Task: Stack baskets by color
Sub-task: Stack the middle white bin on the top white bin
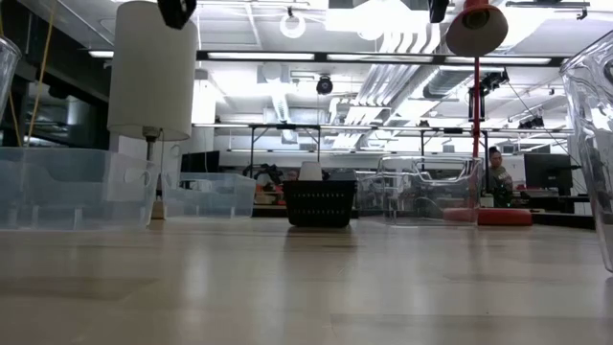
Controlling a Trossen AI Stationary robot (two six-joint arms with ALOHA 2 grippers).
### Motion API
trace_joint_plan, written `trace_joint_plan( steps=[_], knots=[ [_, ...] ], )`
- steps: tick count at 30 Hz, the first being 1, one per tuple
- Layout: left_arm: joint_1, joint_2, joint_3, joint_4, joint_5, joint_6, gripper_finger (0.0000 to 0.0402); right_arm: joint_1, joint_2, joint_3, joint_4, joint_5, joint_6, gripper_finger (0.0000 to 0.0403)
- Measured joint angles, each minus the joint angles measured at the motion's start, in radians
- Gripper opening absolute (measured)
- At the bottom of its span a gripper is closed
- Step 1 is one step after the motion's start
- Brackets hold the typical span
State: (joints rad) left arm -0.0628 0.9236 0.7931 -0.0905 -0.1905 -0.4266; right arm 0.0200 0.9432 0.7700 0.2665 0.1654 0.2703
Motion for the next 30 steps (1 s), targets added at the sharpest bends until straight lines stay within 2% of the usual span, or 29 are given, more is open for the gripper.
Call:
trace_joint_plan(
  steps=[3,9,13,19,24,30],
  knots=[
    [0.01,-0.01,-0.004,-0.068,0.016,-0.029,0.0011,0.0,0.0,0.0,0.0,0.0,0.001,0.0],
    [0.054,-0.034,-0.005,-0.275,0.182,-0.098,0.0037,0.0,0.0,0.0,-0.002,0.0,-0.001,0.0],
    [0.053,-0.038,-0.005,-0.398,0.274,-0.12,0.0077,0.0,0.0,0.0,-0.012,0.0,-0.002,0.0],
    [0.008,-0.032,-0.005,-0.623,0.375,-0.119,0.0159,0.0,0.0,0.0,-0.023,0.001,-0.002,0.0],
    [-0.044,-0.009,-0.005,-0.807,0.386,-0.059,0.0216,0.0,0.0,0.0,-0.028,0.02,-0.009,0.0],
    [-0.084,0.094,-0.005,-0.917,0.324,0.037,0.0249,0.0,0.0,0.0,-0.047,0.07,-0.008,0.0]
  ],
)
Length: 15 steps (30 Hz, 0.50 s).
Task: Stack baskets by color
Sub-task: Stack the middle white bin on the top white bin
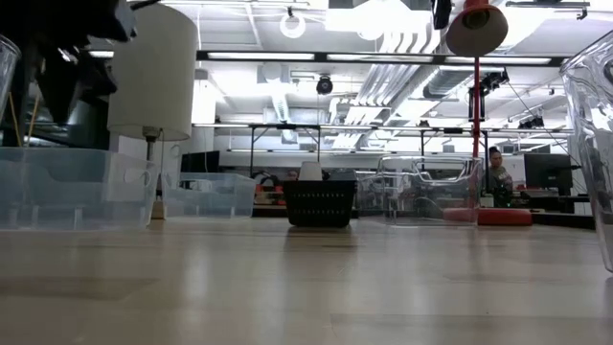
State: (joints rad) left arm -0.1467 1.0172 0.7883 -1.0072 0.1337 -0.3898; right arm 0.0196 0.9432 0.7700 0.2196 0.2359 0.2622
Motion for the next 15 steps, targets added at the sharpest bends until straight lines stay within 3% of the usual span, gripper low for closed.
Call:
trace_joint_plan(
  steps=[8,15],
  knots=[
    [-0.019,0.2,-0.013,0.011,-0.077,0.101,0.0249,0.0,0.0,0.0,-0.006,0.0,0.008,0.0],
    [-0.019,0.299,-0.041,0.038,-0.124,0.074,0.0225,0.0,0.0,0.0,-0.015,0.0,0.008,0.0]
  ],
)
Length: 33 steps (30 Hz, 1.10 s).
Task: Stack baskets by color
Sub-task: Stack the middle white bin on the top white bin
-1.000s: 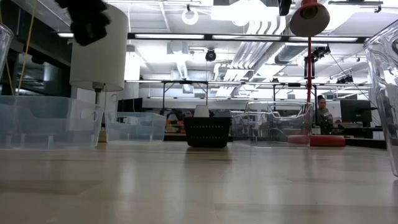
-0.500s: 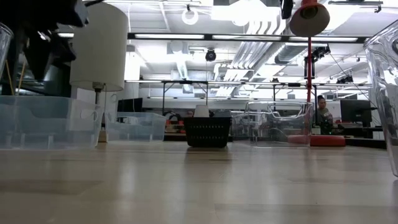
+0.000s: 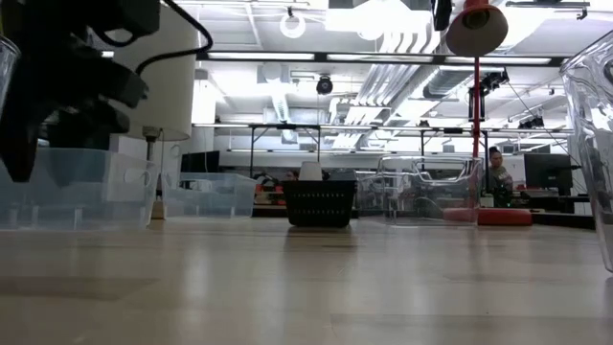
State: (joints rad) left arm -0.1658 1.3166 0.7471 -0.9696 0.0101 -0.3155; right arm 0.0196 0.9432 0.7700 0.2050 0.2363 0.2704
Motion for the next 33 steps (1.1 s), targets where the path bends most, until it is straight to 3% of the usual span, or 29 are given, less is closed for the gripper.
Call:
trace_joint_plan(
  steps=[4,10,15,19,22,25,29,31,33],
  knots=[
    [0.0,0.016,-0.017,0.011,-0.004,-0.018,0.0166,0.0,0.0,0.0,-0.002,0.0,-0.001,0.0],
    [0.006,0.012,-0.03,0.009,0.002,-0.018,0.0017,0.0,0.0,0.0,-0.007,0.0,0.0,0.0],
    [0.022,-0.012,0.074,-0.022,-0.009,-0.022,0.0003,0.0,0.0,0.0,-0.008,0.0,-0.001,0.0],
    [0.045,-0.034,0.236,-0.044,-0.075,-0.033,0.0001,0.0,0.0,0.0,-0.008,0.0,-0.001,0.0],
    [0.076,-0.037,0.378,-0.054,-0.182,-0.059,0.0001,0.0,0.0,0.0,-0.008,0.0,-0.001,0.0],
    [0.13,-0.036,0.503,-0.039,-0.355,-0.107,0.0,0.0,0.0,0.0,-0.008,0.0,-0.001,0.0],
    [0.251,-0.029,0.587,0.054,-0.582,-0.142,0.0,0.0,0.0,0.0,-0.009,0.0,0.0,0.0],
    [0.326,-0.03,0.591,0.156,-0.604,-0.168,0.0,0.0,0.0,0.0,-0.009,0.0,0.0,0.0],
    [0.404,-0.027,0.59,0.246,-0.545,-0.179,0.0,0.0,0.0,0.0,-0.008,0.0,0.002,0.0]
  ],
)
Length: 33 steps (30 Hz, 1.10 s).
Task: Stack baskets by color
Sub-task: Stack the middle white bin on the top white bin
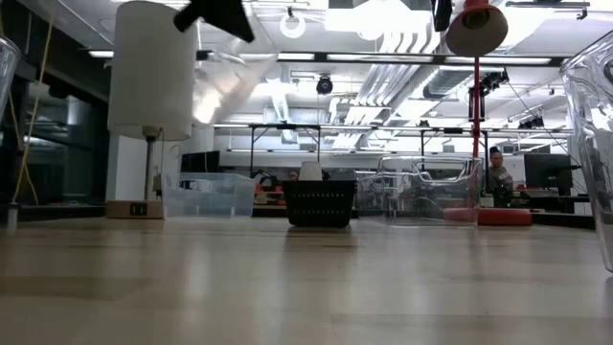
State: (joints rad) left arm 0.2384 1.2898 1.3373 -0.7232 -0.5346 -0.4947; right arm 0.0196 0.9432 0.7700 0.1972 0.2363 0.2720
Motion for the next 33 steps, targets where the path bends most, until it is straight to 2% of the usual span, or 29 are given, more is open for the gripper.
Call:
trace_joint_plan(
  steps=[2,5,11,15,25,33],
  knots=[
    [0.065,0.016,0.0,0.104,0.049,0.001,0.0,0.0,0.0,0.0,0.0,0.0,0.0,0.0],
    [0.135,0.05,0.0,0.174,0.021,-0.016,0.0,0.0,0.0,0.0,0.001,0.0,0.003,0.0],
    [0.217,0.155,-0.001,0.09,-0.031,-0.126,0.0,0.0,0.0,0.0,-0.003,-0.001,0.026,0.0],
    [0.221,0.215,-0.001,-0.001,-0.065,-0.175,0.0,0.0,0.0,0.0,-0.02,-0.001,0.024,0.0],
    [0.211,0.299,-0.001,-0.021,-0.173,-0.183,0.0,0.0,0.0,0.0,-0.042,-0.003,0.016,0.0],
    [0.203,0.356,-0.001,-0.029,-0.173,-0.191,0.0,0.0,0.0,0.0,-0.045,-0.003,0.015,0.0]
  ],
)
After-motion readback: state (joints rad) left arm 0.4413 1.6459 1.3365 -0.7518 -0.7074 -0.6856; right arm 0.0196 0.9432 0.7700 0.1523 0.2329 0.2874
